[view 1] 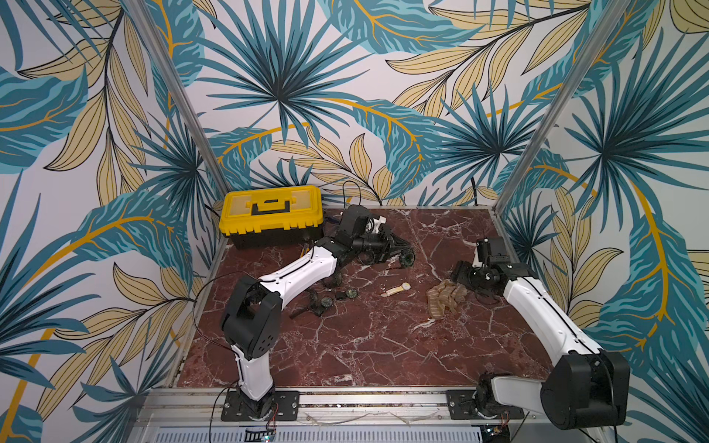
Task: Wipe the watch dial
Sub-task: Place the cleaning item at the center of the board, then pick up the cleaning item at the center of the board.
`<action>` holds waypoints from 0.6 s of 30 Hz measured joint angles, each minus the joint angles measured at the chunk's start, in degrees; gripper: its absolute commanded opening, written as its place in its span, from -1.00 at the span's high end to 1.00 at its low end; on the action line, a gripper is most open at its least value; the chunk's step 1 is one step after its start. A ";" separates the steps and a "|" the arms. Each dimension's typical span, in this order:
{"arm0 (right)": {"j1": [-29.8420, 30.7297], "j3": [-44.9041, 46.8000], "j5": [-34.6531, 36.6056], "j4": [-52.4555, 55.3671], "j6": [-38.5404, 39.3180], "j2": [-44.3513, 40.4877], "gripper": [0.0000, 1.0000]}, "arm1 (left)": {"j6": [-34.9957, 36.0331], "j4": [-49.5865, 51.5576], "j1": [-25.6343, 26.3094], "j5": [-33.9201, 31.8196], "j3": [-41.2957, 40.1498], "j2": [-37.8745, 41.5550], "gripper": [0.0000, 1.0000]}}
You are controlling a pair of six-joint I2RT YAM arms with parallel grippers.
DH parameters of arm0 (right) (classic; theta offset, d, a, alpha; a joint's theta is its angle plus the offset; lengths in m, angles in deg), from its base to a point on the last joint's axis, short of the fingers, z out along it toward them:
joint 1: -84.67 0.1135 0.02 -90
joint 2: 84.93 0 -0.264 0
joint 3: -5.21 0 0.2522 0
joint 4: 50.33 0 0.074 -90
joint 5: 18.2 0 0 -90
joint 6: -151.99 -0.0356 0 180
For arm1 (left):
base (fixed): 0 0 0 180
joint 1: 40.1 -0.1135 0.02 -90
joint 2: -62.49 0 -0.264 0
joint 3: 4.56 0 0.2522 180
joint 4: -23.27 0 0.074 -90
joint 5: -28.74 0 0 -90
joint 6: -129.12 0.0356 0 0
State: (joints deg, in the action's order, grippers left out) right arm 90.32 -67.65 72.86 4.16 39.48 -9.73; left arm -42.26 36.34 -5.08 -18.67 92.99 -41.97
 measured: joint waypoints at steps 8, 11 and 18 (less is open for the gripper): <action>6.97 -3.93 3.61 4.66 3.28 10.82 -0.40 | 0.66 -0.07 -0.09 0.24 -0.63 0.00 1.00; 6.88 -3.91 5.25 6.21 3.48 14.40 -0.40 | 0.98 -0.04 -0.24 0.31 -1.40 0.00 1.00; 6.88 -3.13 7.58 6.56 4.70 16.26 -0.32 | 1.11 -0.04 -0.52 0.50 -1.53 0.00 1.00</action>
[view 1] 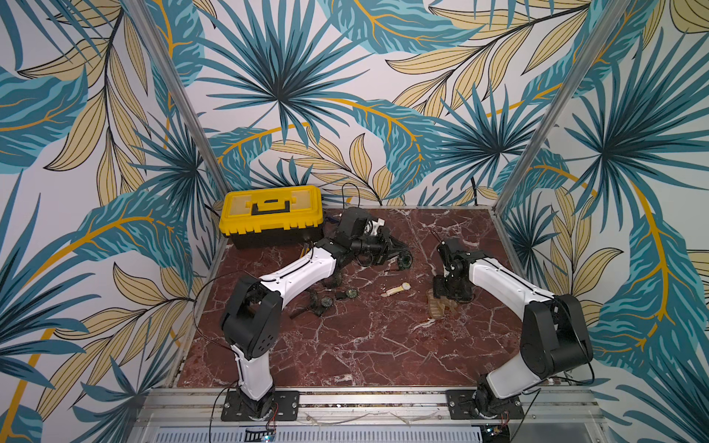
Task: Wipe the watch dial
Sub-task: Pick up the cleaning item at the center of the board.
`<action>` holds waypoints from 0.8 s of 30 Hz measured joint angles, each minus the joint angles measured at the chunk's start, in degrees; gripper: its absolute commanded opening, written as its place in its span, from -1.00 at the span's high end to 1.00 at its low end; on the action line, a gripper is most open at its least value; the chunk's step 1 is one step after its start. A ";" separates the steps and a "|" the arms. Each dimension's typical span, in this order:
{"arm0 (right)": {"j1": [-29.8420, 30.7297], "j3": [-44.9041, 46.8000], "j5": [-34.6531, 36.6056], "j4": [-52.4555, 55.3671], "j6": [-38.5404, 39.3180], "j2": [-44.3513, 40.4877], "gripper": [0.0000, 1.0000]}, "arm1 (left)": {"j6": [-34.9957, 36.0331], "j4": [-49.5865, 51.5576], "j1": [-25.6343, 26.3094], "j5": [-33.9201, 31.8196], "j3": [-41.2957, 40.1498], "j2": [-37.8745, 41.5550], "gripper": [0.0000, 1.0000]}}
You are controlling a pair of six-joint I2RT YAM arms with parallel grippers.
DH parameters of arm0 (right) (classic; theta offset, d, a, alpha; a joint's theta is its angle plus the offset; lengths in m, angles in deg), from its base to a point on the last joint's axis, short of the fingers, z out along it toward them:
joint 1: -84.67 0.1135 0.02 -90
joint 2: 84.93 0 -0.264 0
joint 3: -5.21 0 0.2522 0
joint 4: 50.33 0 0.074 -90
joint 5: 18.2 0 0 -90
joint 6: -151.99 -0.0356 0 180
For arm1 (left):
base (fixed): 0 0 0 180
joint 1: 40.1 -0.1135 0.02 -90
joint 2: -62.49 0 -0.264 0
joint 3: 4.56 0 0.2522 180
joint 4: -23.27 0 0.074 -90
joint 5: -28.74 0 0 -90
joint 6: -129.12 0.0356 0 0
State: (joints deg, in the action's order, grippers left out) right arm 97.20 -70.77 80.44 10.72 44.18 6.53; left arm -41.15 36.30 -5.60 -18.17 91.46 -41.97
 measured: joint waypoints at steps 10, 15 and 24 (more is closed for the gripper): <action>0.00 -0.04 -0.07 -1.05 2.01 5.97 0.55 | 0.00 0.00 -0.11 0.24 0.00 0.00 1.00; 0.00 0.26 -0.98 -2.69 1.49 3.45 0.91 | -0.02 0.00 -0.13 0.28 0.00 0.00 1.00; 0.00 8.24 -8.31 -11.34 2.49 -18.34 1.00 | -0.07 0.00 0.04 0.94 0.02 0.00 1.00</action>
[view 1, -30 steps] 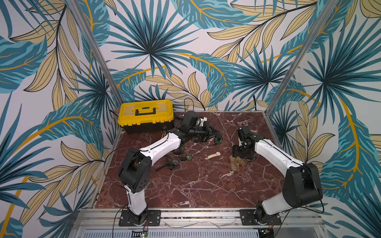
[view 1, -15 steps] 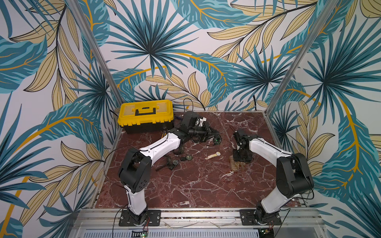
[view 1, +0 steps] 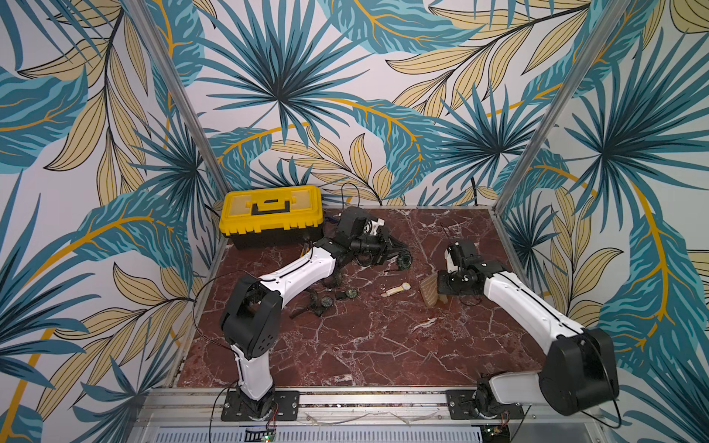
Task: Wipe the watch dial
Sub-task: Pick up the cleaning item at the center of the board, then wipe the dirt from the watch dial.
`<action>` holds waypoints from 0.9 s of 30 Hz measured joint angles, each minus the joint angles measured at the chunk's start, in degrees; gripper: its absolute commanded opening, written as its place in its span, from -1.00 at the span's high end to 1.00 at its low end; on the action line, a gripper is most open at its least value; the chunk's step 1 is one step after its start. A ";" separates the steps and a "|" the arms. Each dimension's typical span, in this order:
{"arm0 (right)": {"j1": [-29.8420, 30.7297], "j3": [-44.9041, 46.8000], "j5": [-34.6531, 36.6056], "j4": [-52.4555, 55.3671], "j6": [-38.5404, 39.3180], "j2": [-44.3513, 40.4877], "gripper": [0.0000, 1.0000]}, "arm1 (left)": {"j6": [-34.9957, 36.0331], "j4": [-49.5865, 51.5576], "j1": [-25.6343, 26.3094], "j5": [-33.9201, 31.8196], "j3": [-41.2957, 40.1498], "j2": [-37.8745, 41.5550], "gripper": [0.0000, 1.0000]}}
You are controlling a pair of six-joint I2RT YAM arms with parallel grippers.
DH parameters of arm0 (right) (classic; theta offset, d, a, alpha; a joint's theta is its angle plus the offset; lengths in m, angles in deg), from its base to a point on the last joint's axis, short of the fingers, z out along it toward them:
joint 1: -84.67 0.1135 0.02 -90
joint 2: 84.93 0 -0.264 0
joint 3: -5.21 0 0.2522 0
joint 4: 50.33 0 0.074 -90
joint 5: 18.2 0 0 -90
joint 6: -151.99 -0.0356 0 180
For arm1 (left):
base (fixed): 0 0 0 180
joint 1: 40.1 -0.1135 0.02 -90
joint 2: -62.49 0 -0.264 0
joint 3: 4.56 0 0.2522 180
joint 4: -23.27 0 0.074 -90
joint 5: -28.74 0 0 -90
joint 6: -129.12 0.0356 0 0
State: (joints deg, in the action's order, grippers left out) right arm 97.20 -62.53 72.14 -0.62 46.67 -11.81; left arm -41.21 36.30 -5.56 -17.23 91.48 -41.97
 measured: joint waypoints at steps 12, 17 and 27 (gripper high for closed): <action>0.00 14.97 -14.51 -17.55 -1.66 -24.37 1.00 | 0.02 -0.15 4.04 -0.22 2.82 -1.92 1.00; 0.00 16.17 -18.45 -24.65 -3.17 -27.39 1.00 | 0.96 0.46 5.16 -0.98 3.08 -2.93 1.00; 4.00 15.89 -20.68 -29.03 -2.58 -26.64 1.00 | 4.15 4.98 5.66 -3.34 5.88 -2.99 1.00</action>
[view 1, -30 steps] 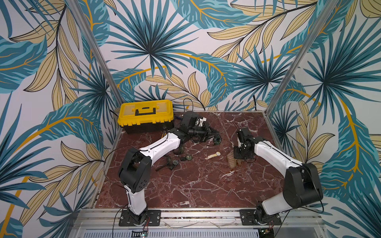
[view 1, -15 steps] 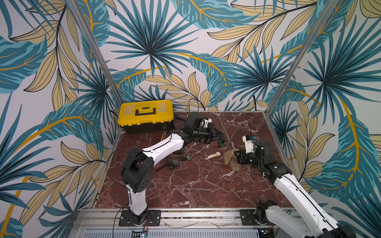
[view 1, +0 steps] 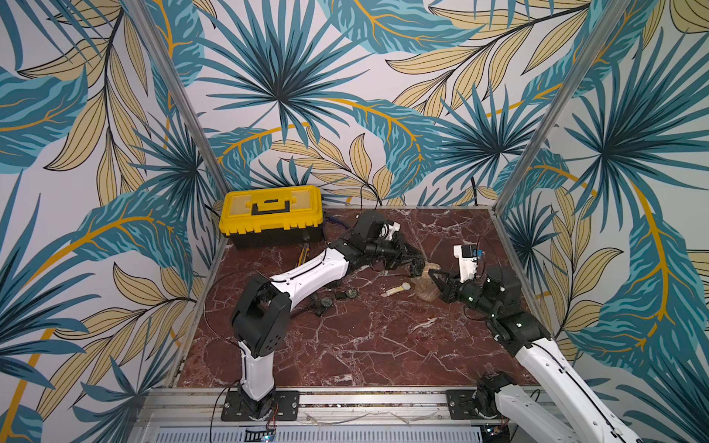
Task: Wipe the watch dial
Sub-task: Wipe the dirt from the watch dial.
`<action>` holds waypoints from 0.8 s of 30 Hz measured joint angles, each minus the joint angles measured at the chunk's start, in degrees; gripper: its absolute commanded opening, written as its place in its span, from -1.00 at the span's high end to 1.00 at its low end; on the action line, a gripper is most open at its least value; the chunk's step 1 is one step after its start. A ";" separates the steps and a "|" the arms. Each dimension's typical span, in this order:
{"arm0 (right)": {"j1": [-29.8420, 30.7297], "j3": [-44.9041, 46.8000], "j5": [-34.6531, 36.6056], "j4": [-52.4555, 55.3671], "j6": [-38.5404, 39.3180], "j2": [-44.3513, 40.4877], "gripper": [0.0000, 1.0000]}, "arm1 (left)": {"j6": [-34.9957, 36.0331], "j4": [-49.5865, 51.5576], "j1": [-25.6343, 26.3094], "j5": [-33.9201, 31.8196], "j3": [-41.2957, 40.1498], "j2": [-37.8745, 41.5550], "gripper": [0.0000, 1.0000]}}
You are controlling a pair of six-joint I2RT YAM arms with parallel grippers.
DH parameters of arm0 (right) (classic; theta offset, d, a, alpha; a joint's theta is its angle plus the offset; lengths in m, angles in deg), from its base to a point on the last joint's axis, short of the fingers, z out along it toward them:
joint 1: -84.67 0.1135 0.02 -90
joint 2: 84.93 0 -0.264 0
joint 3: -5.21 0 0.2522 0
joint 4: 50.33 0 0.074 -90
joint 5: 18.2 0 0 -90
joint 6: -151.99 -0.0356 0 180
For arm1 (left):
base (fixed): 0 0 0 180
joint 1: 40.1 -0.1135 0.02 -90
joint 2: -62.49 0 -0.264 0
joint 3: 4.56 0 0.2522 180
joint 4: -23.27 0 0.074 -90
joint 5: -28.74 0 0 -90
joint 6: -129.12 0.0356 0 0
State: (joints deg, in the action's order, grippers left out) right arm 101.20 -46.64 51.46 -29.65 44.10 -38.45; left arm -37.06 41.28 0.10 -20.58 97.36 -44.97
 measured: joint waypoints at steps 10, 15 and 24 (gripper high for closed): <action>6.80 -3.96 6.62 -0.20 3.61 7.08 1.00 | 1.18 2.10 0.39 -2.91 0.76 -0.35 1.00; 7.23 -4.70 12.15 0.26 3.58 8.04 1.00 | 1.42 2.27 0.42 -4.33 1.31 -0.37 1.00; 7.23 -7.67 10.60 3.52 4.07 13.62 1.00 | 2.25 5.09 -0.07 -6.23 2.03 -0.79 1.00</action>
State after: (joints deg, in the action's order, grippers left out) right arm 108.44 -54.31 62.06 -26.13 48.16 -24.83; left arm -34.81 46.37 0.04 -26.80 99.39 -45.75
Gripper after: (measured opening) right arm 0.053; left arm 0.093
